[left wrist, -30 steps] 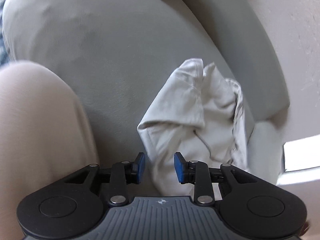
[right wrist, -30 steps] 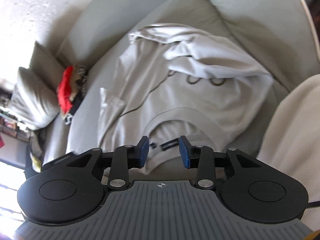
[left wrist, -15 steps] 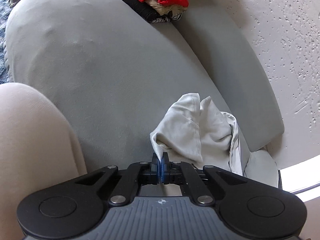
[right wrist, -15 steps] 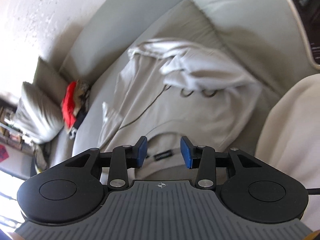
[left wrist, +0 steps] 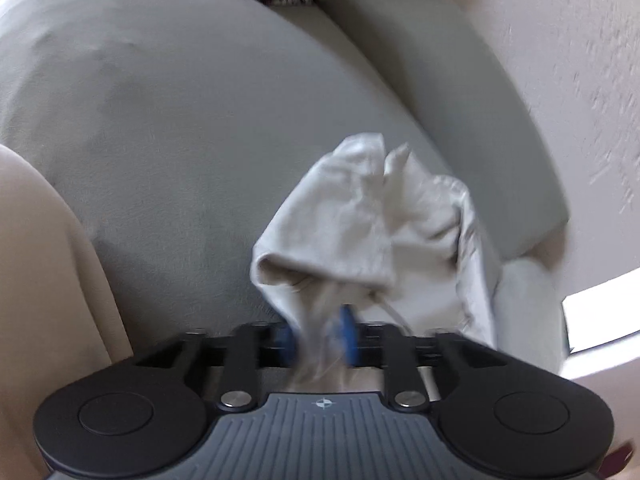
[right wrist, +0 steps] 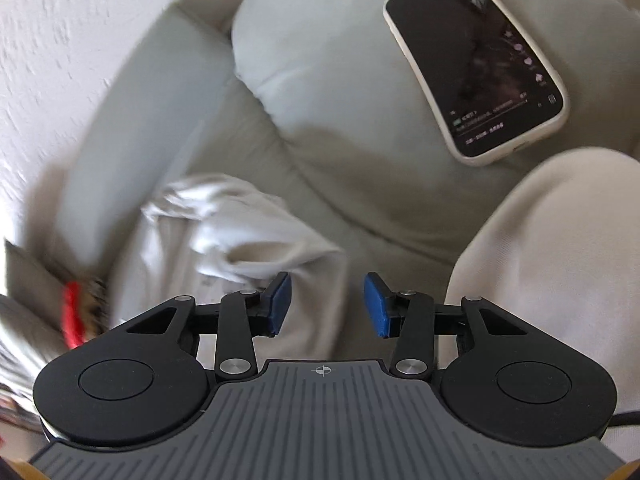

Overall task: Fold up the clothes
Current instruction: 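Lift the shirt high with both tools and shake it out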

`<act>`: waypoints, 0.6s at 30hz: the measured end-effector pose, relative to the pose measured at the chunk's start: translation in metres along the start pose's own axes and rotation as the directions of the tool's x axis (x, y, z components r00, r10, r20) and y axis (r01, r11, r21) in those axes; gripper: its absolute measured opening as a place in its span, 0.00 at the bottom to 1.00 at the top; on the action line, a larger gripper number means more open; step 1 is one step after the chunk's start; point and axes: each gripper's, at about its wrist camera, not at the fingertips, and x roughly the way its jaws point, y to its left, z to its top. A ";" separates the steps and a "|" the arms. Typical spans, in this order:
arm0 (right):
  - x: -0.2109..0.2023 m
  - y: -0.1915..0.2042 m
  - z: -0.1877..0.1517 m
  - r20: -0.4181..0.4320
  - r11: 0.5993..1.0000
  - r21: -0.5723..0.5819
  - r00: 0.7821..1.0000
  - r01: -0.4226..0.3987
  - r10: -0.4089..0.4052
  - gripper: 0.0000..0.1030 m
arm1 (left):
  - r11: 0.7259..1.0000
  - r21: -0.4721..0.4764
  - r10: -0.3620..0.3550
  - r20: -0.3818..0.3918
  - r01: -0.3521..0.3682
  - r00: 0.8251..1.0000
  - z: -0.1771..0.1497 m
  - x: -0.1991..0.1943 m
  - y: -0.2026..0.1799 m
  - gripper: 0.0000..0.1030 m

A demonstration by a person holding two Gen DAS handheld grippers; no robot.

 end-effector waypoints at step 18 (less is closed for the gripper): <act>0.054 -0.005 -0.008 0.095 0.972 -0.196 0.984 -0.129 0.149 0.15 | 0.995 -0.036 -0.091 -0.045 0.089 0.995 0.001 0.007 0.009 0.23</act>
